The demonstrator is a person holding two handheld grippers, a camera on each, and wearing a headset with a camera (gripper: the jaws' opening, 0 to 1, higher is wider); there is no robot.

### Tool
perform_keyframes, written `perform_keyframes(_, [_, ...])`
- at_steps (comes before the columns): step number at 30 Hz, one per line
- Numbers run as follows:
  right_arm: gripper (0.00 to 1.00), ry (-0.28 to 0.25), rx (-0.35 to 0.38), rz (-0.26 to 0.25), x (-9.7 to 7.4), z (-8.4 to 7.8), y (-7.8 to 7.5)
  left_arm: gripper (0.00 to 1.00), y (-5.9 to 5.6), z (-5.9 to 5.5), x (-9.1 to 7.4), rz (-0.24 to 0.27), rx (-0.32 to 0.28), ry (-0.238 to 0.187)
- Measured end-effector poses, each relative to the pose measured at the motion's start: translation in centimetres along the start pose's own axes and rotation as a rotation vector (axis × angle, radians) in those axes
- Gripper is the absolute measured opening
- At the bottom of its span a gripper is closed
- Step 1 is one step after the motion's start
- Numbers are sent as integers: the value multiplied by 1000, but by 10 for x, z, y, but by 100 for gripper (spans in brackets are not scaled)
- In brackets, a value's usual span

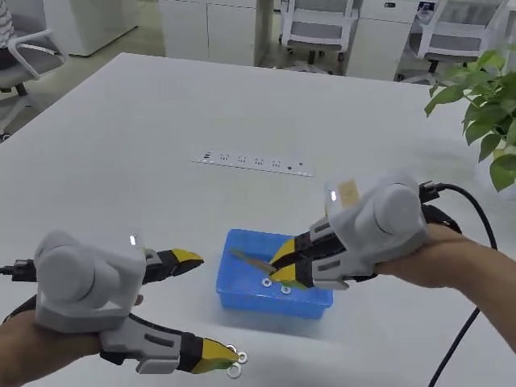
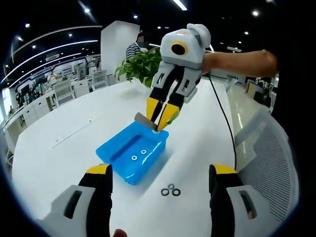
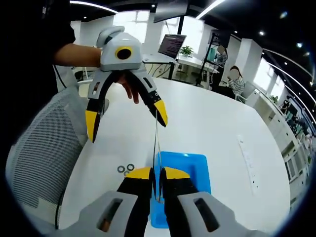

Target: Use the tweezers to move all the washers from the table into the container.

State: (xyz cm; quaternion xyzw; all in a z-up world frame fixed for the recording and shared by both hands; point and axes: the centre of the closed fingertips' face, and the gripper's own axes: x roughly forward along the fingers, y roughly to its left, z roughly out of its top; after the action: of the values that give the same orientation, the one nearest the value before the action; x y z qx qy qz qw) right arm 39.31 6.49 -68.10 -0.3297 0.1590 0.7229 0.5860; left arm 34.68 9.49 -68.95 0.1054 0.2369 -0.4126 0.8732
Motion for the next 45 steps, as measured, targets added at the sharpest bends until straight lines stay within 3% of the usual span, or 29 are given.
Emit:
perform_keyframes(11, [8, 3, -15, -1, 14, -7, -16, 94, 7, 1, 2, 16, -1, -1])
perform_keyframes(17, [8, 14, -17, 8, 25, -17, -22, 99, 14, 5, 2, 30, -20, -25])
perform_keyframes(28, [8, -13, -2, 22, 38, -23, -26, 92, 29, 12, 17, 21, 8, -31])
perform_keyframes(30, [8, -15, 3, 25, 40, -25, -27, 87, 31, 11, 20, 19, 12, -25])
perform_keyframes(33, [8, -19, 7, 23, 40, -26, -27, 68, 40, -1, 26, 21, 27, 15])
perform_keyframes(36, [8, -21, 7, 22, 40, -26, -26, 52, 44, -5, 29, 21, 60, 29])
perform_keyframes(45, [8, -23, 17, 16, 39, -32, -27, 33, 52, 4, 36, 24, 89, 7])
